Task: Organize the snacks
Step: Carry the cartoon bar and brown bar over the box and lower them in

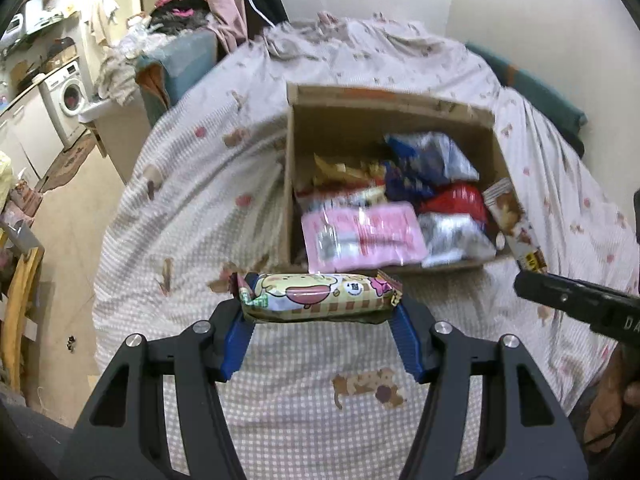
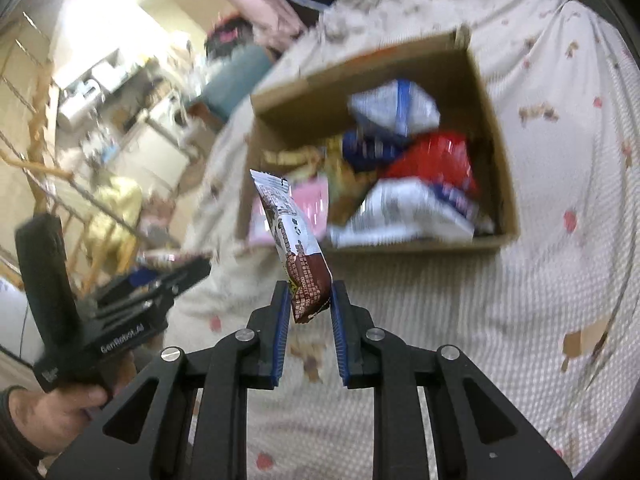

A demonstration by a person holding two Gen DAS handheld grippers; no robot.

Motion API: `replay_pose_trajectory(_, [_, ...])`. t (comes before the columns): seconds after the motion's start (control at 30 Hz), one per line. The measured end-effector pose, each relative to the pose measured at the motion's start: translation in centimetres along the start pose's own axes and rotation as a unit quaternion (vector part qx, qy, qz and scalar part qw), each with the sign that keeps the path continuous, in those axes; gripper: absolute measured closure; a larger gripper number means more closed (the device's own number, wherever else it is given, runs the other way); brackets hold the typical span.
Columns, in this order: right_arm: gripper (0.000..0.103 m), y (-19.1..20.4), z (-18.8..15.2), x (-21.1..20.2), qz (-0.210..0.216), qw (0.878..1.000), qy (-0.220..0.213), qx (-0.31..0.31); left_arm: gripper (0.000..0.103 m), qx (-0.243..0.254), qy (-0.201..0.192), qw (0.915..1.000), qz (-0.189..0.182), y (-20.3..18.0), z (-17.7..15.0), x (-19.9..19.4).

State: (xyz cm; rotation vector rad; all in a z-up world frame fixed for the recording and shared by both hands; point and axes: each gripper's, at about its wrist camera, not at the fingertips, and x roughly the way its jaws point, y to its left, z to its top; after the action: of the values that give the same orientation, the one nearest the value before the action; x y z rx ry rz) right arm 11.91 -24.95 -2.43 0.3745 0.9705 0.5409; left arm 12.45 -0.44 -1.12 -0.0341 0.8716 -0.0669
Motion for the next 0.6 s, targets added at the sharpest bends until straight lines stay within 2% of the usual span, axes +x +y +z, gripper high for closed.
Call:
replay_pose_trajectory(0.13, [0.082, 0.0, 1.5, -1.2, -0.006, 0.999, -0.044, 0.006, 0.045, -0.001, -0.023, 0.9997, 0.000, -0.2, 2.1, -0.8])
replay_pose_trajectory(0.27, [0.082, -0.7, 3.7, -2.1, -0.010, 0.997, -0.077, 0.027, 0.045, 0.006, -0.030, 0.9995, -0.004, -1.1, 4.5, -0.5])
replay_pose_trajectory(0.33, [0.082, -1.3, 4.7, -2.4, -0.014, 0.996, -0.083, 0.031, 0.045, 0.007, -0.031, 0.9995, -0.007, -1.7, 5.8, 0.0])
replay_pose_trajectory(0.6, [0.082, -2.6, 7.7, 0.4, -0.021, 0.996, -0.079, 0.045, 0.045, 0.021, -0.030, 0.9992, -0.015, -3.3, 9.0, 3.1])
